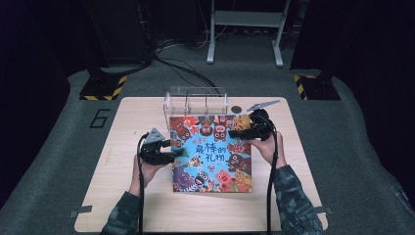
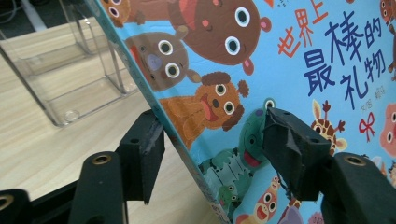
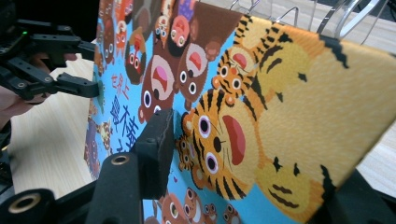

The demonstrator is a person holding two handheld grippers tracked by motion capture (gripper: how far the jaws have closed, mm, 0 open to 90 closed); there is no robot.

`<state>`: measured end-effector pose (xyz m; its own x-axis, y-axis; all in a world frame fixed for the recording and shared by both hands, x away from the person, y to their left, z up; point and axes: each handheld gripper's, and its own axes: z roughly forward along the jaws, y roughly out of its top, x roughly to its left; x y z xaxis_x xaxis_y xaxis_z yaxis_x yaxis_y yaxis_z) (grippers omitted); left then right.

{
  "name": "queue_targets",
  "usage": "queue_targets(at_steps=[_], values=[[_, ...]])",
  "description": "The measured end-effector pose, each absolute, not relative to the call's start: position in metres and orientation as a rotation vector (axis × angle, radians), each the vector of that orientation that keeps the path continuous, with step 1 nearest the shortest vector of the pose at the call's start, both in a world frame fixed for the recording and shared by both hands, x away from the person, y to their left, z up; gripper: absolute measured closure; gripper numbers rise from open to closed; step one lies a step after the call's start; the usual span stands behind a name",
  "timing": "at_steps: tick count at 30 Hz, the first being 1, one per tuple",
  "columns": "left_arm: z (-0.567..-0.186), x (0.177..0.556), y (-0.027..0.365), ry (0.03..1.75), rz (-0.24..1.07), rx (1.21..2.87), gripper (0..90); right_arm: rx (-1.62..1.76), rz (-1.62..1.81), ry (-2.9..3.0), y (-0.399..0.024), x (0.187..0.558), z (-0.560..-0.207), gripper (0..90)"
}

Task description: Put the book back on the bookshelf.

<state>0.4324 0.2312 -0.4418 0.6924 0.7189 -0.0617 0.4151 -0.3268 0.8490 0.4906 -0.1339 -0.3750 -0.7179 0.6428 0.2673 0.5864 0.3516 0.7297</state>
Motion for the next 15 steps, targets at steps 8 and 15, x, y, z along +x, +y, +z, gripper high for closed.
queue_targets(at_steps=[8,15], values=[[-0.4359,0.4273,0.2354,0.868,0.460,1.943,44.3,1.105,1.306,2.504,-0.1301,0.4879,-0.3739,44.6],[-0.4330,0.4250,0.2377,0.857,0.467,1.953,47.2,1.085,1.301,2.500,-0.1289,0.4873,-0.3740,42.9]])
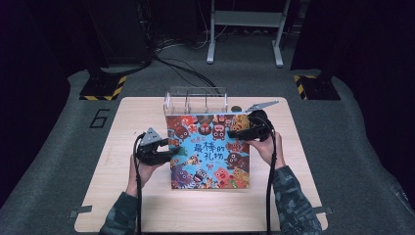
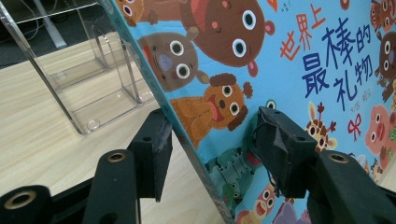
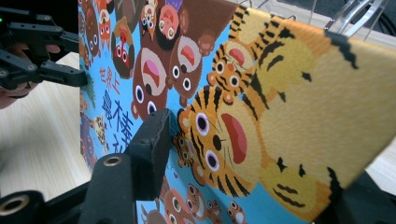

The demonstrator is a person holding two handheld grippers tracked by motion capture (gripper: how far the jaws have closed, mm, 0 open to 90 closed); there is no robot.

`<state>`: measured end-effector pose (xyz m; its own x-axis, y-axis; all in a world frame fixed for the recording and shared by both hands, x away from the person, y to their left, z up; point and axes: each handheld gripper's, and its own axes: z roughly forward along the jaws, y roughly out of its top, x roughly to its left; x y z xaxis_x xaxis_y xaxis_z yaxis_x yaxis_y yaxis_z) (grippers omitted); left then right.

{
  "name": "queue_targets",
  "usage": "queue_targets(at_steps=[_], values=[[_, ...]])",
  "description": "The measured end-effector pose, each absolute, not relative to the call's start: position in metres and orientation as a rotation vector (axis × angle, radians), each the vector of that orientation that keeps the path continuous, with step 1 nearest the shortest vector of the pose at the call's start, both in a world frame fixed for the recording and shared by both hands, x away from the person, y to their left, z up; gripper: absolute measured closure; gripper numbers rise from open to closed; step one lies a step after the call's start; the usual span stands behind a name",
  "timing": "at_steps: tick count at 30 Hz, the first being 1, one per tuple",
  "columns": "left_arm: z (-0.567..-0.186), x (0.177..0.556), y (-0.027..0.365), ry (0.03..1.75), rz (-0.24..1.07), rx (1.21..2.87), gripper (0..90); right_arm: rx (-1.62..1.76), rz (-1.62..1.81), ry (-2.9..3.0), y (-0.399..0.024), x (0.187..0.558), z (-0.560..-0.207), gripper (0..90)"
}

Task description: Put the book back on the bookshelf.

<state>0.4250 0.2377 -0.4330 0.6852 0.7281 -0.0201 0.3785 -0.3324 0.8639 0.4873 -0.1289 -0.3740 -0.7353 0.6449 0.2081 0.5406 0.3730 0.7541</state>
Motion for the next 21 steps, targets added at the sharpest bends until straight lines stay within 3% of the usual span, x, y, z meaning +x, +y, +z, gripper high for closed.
queue_targets(at_steps=[21], values=[[-0.415,0.418,0.252,0.845,0.563,1.924,58.5,0.866,1.307,2.388,-0.113,0.477,-0.358,40.0]])
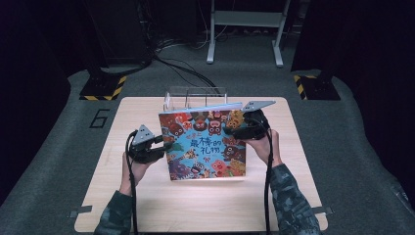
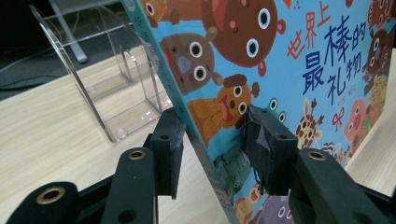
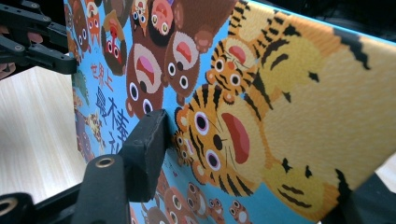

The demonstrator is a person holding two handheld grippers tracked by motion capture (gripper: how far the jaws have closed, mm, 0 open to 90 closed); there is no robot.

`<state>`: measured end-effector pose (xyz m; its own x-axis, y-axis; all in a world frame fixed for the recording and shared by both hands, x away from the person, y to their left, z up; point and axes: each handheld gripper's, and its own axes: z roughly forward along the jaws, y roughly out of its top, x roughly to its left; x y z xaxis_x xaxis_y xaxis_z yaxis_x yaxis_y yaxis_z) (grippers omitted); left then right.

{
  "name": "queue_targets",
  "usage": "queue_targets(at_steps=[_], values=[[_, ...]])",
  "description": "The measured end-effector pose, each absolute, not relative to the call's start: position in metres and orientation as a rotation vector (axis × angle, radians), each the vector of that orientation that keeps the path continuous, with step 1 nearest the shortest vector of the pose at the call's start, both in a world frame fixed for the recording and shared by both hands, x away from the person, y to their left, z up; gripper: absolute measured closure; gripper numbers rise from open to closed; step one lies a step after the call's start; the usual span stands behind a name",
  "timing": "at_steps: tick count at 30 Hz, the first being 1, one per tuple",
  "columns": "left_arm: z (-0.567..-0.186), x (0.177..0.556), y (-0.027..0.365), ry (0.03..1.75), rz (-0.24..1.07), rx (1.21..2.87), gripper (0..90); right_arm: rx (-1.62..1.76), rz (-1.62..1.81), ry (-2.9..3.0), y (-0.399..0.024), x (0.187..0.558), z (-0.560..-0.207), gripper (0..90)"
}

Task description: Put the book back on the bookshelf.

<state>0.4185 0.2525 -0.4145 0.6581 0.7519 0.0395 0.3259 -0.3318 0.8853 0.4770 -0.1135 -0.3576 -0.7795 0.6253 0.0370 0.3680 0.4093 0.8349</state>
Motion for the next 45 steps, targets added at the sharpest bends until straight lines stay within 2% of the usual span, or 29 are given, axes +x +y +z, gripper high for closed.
queue_targets(at_steps=[6,23,28,30,38,45], values=[[-0.417,0.416,0.256,0.825,0.547,1.911,59.7,0.839,1.316,2.386,-0.113,0.476,-0.358,40.0],[-0.413,0.406,0.252,0.769,0.696,1.943,60.6,0.855,1.265,2.382,-0.109,0.472,-0.357,36.5],[-0.413,0.407,0.258,0.747,0.612,1.932,62.0,0.829,1.277,2.392,-0.110,0.473,-0.358,36.9],[-0.411,0.410,0.261,0.753,0.547,1.923,61.0,0.815,1.270,2.404,-0.112,0.472,-0.357,37.2],[-0.412,0.418,0.266,0.754,0.436,1.890,57.0,0.799,1.272,2.380,-0.111,0.468,-0.358,37.4],[-0.409,0.414,0.261,0.722,0.515,1.913,61.4,0.800,1.284,2.374,-0.111,0.469,-0.359,35.7]])
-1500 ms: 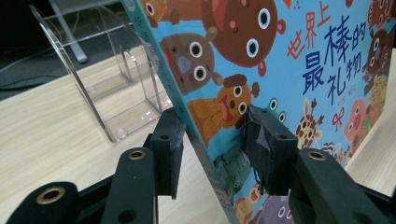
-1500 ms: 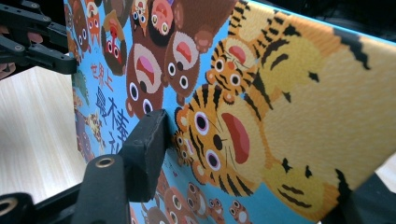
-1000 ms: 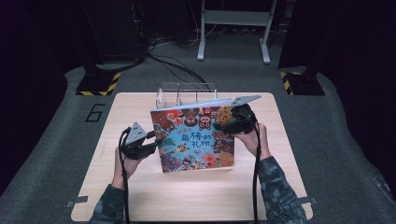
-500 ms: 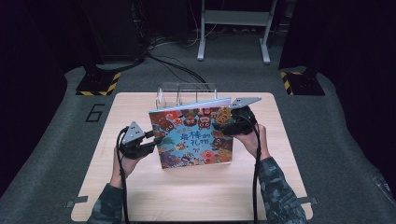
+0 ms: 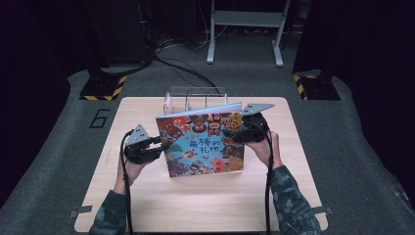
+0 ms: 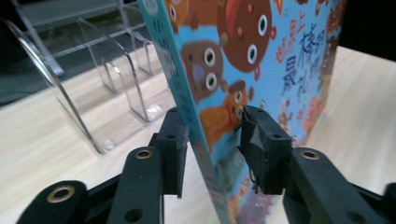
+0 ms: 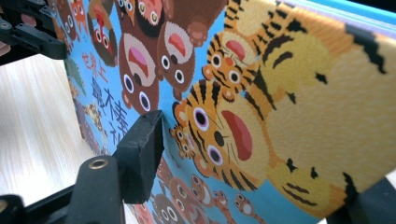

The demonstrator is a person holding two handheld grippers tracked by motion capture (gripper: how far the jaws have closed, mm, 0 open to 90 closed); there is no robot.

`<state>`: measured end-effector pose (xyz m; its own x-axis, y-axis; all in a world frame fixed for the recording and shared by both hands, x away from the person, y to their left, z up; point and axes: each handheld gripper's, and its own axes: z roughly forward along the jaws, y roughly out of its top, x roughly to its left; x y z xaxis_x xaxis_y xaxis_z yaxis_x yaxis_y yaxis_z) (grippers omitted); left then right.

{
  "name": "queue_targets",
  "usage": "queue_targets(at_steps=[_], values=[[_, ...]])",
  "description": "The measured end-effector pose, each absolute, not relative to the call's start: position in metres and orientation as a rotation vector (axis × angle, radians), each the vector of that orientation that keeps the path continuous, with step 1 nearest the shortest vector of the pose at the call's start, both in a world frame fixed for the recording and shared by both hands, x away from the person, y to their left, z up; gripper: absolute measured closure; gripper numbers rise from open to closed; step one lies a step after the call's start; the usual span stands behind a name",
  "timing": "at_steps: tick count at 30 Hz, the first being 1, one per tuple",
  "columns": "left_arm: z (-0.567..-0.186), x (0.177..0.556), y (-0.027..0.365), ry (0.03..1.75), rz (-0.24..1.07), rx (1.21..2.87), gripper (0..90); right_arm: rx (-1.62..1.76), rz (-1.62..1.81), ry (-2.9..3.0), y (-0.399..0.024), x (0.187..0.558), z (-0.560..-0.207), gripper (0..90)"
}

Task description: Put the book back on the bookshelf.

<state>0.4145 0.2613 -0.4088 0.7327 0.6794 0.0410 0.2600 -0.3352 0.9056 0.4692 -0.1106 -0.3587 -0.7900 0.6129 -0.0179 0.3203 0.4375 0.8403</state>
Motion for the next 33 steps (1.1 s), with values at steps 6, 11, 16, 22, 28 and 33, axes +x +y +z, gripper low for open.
queue_targets(at_steps=[6,11,16,22,28,33], values=[[-0.409,0.412,0.263,0.695,0.519,1.907,61.6,0.790,1.297,2.380,-0.111,0.470,-0.359,35.2],[-0.406,0.414,0.263,0.686,0.530,1.923,62.3,0.801,1.299,2.371,-0.110,0.470,-0.359,34.6],[-0.403,0.414,0.267,0.666,0.553,1.945,63.8,0.797,1.319,2.361,-0.107,0.475,-0.361,34.6],[-0.405,0.413,0.271,0.664,0.504,1.908,64.7,0.775,1.284,2.395,-0.107,0.473,-0.359,35.3],[-0.401,0.419,0.270,0.667,0.447,1.908,58.8,0.767,1.244,2.380,-0.106,0.469,-0.358,35.9],[-0.397,0.422,0.270,0.657,0.421,1.902,58.8,0.789,1.253,2.377,-0.105,0.469,-0.359,34.5]])
